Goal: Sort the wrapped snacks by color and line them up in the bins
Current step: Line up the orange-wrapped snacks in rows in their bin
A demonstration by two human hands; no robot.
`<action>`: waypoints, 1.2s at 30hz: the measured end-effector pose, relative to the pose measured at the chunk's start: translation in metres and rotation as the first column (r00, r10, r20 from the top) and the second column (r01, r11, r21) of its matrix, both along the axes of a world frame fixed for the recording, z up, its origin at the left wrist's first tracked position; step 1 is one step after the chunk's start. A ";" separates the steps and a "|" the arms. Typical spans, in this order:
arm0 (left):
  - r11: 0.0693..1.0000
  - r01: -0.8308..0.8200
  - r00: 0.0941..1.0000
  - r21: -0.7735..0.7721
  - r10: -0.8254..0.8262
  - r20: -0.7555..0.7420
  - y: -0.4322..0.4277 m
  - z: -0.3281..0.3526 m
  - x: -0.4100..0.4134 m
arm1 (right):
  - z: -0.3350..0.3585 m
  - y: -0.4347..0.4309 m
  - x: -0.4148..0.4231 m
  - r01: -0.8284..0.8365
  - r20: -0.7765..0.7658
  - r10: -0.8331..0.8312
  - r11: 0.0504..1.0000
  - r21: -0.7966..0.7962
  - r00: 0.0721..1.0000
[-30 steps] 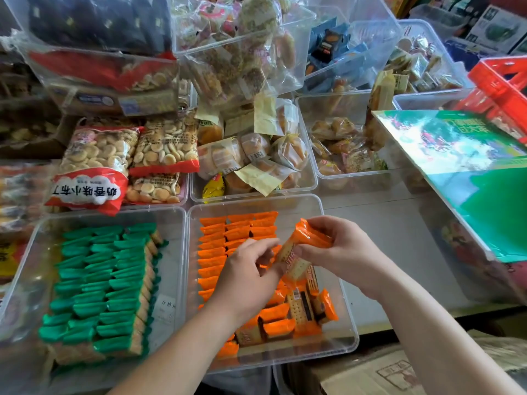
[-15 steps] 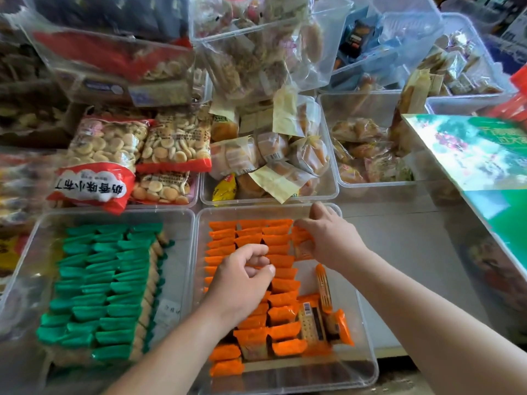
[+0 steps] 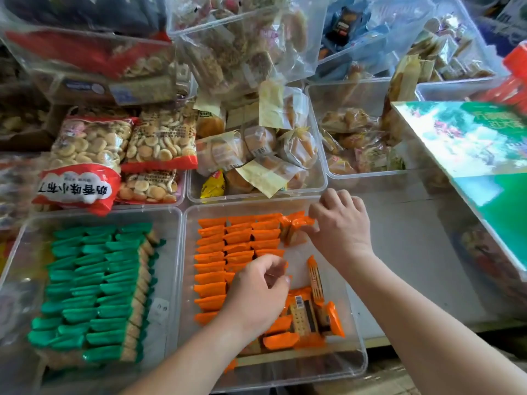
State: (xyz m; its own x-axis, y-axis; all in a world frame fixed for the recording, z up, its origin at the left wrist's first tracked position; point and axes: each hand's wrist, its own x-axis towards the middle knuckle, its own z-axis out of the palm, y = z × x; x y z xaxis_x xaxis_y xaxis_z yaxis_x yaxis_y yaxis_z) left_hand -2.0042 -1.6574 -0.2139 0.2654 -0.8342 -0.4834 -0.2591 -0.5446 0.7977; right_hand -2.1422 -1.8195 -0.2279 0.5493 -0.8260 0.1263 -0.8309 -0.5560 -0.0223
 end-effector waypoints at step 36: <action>0.962 -0.261 0.965 -0.085 0.259 -0.031 -0.014 -0.011 0.018 | -0.028 -0.004 0.022 -0.346 -0.009 0.347 0.938 0.036 0.938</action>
